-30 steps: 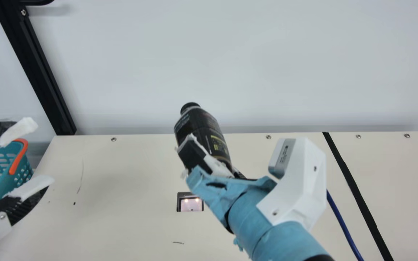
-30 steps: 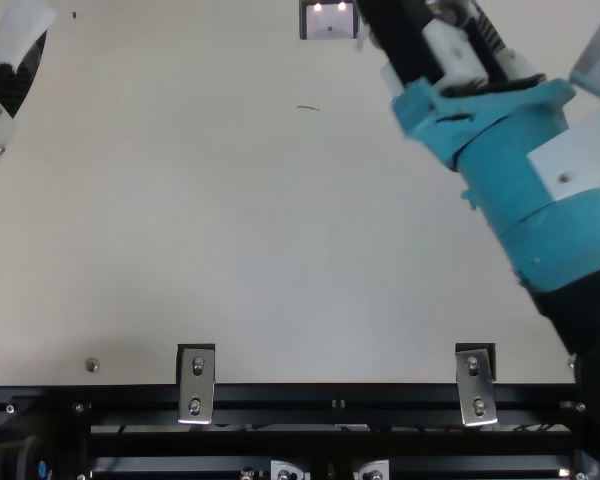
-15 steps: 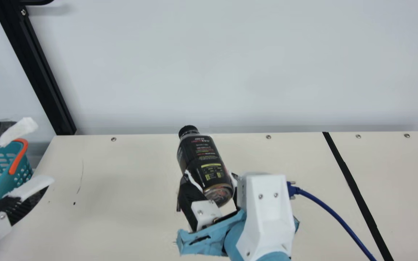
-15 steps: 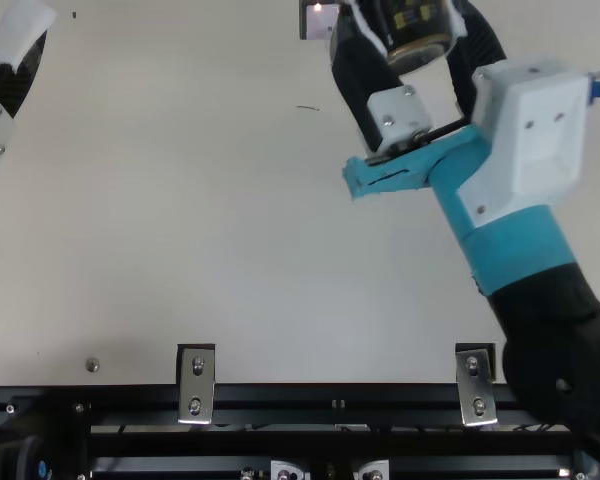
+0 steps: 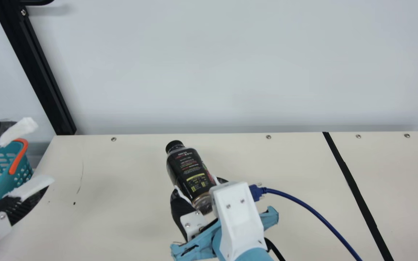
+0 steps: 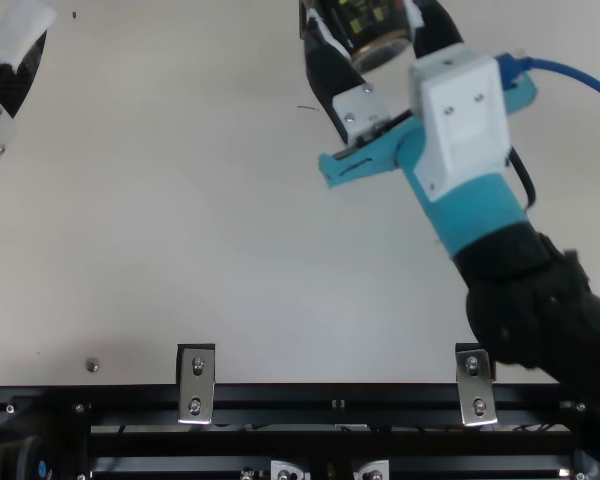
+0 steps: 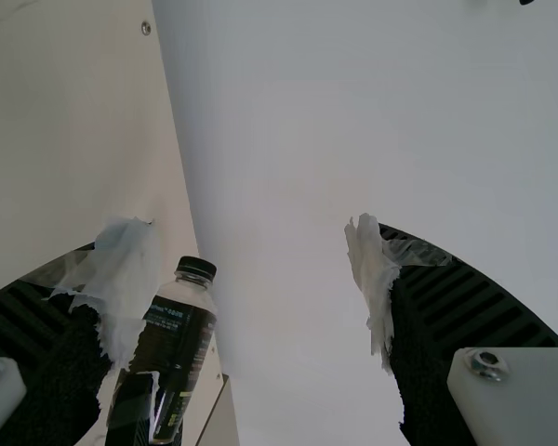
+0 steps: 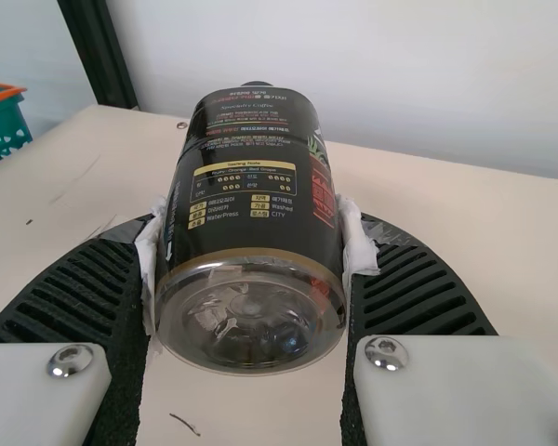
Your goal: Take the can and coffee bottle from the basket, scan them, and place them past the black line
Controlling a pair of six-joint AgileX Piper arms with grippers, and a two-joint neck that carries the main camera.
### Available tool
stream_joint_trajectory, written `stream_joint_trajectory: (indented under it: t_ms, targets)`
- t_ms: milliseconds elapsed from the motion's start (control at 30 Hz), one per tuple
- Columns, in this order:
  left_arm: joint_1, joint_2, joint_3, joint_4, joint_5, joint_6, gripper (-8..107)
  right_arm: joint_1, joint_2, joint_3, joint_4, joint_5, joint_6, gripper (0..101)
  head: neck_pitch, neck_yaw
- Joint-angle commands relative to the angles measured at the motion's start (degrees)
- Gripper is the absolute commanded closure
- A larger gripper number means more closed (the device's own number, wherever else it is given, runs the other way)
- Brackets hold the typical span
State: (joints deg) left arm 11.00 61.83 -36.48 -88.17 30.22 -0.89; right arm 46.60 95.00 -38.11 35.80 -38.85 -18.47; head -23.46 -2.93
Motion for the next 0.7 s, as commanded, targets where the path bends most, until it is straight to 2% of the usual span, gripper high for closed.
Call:
stream_joint_trajectory:
  t_ms: [0, 333, 667]
  targets:
    - [0.00, 0.00, 0.00, 0.00, 0.00, 0.00, 9, -0.70, 2.13, -1.02, -1.94, -0.20, 0.35, 101, -1.52, -0.10]
    - [0.00, 0.00, 0.00, 0.00, 0.00, 0.00, 9, -3.78, 9.03, -6.78, -5.30, -0.24, -0.42, 101, -1.52, -0.10]
    - [0.00, 0.00, 0.00, 0.00, 0.00, 0.00, 9, -6.72, 14.03, -10.38, -3.15, -1.04, -3.32, 101, -1.52, -0.10]
